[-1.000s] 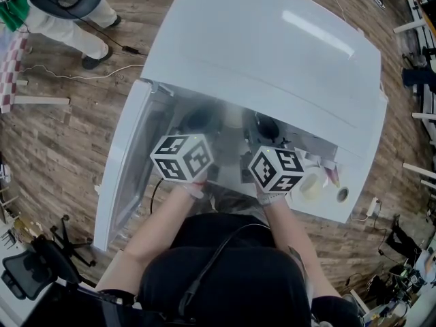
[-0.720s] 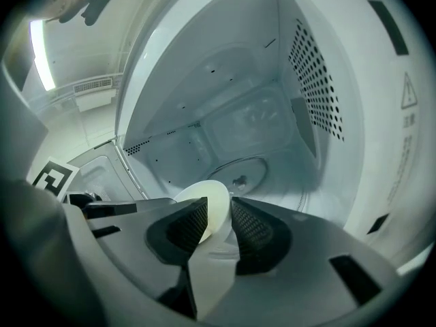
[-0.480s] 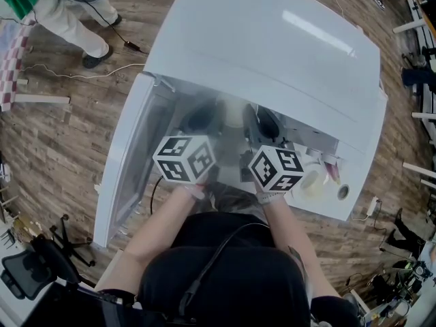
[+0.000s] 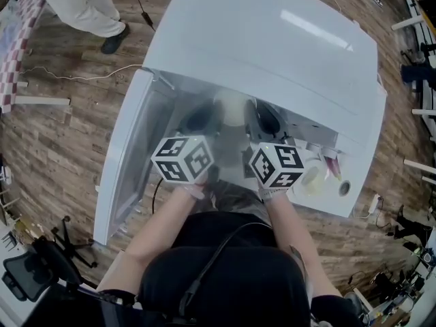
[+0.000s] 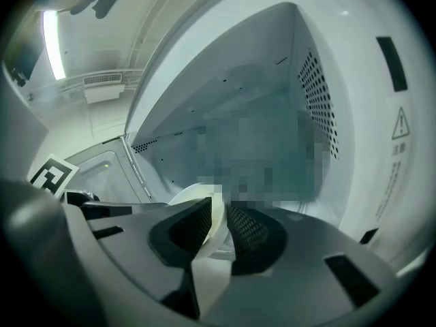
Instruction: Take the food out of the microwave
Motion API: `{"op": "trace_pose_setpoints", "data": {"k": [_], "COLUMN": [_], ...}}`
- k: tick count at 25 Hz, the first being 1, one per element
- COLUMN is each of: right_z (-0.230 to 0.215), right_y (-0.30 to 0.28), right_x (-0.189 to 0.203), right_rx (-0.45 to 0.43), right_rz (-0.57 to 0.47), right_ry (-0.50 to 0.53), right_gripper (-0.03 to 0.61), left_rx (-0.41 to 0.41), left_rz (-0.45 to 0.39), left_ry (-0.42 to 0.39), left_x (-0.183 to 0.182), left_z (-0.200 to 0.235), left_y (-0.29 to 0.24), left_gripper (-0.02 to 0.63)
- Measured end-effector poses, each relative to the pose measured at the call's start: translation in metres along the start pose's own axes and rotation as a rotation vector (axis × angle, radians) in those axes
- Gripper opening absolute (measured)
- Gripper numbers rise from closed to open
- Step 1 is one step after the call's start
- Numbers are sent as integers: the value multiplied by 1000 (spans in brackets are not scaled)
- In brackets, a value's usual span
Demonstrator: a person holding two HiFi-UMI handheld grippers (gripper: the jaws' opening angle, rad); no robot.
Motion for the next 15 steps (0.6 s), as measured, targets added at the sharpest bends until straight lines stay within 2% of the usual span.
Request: {"op": "trace_pose_setpoints", "data": {"k": [15], "right_z": [4], "right_y": [10], "right_x": [0], "right_rx": [22], "right_rz": [-23], "right_ry": [-38], "right_gripper": [85], "left_rx": [11], "left_rz": [-10], "left_ry": [-19], "left_x": [-3], "left_z": [-6], "left_y": [8], "left_gripper": [83]}}
Point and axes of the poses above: the fingertips, and each gripper's own axes: y backward along the fingers, z to its left, x out of its underside, the point moved 2 cm from there along y, backward along the fingers, and after that the axes turned 10 degrees about x, right-handed, at the moved point
